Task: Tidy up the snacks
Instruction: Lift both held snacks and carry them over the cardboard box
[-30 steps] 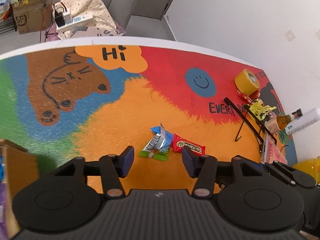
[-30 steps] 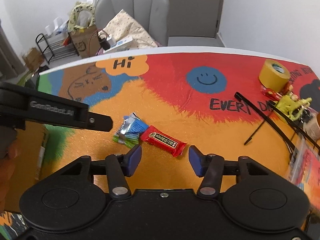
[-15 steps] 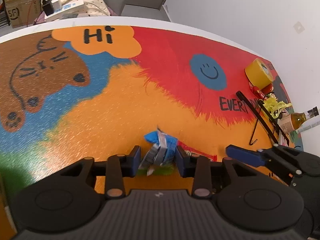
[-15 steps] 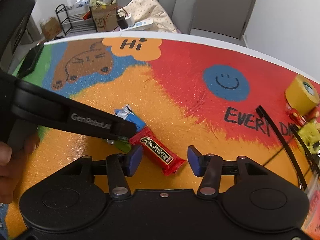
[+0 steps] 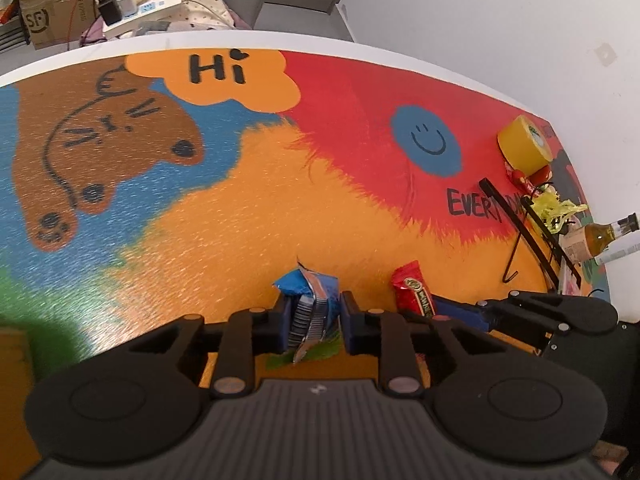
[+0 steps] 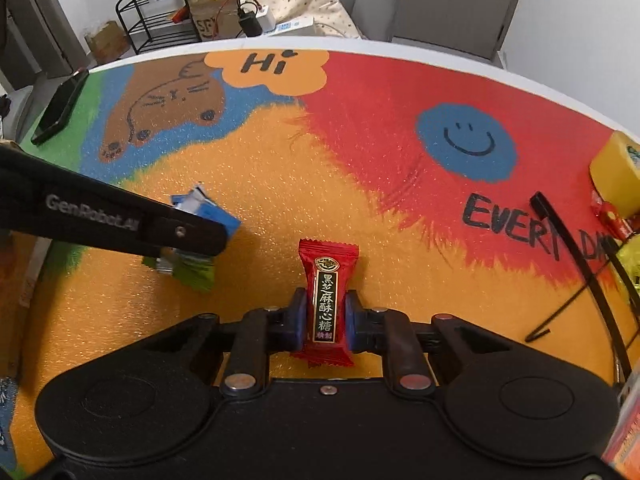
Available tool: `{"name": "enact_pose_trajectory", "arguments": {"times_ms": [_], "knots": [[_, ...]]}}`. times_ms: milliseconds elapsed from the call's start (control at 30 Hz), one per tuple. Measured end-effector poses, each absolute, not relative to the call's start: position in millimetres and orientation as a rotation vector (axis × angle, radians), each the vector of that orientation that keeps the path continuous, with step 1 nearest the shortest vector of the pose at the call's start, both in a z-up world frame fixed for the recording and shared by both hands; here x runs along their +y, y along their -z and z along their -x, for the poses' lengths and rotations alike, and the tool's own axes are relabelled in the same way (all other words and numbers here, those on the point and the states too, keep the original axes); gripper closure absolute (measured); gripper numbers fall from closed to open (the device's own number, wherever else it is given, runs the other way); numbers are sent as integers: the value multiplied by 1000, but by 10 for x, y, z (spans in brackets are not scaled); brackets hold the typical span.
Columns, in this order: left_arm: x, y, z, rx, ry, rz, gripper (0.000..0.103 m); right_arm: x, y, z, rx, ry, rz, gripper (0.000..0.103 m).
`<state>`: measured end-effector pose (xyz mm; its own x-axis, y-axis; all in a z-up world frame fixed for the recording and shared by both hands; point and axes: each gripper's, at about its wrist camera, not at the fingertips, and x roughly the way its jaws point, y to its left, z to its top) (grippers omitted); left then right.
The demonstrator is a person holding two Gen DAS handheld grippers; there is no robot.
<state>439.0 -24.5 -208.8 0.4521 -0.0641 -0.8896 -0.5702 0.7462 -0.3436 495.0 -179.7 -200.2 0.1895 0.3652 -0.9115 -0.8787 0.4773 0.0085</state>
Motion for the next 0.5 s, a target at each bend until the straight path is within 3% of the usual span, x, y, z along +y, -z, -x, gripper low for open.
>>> {"name": "enact_pose_trajectory", "arguments": {"times_ms": [500], "knots": [[-248, 1784, -4046, 1096, -308, 666, 80, -1893, 1672, -4525, 1058, -816, 428, 85]]}}
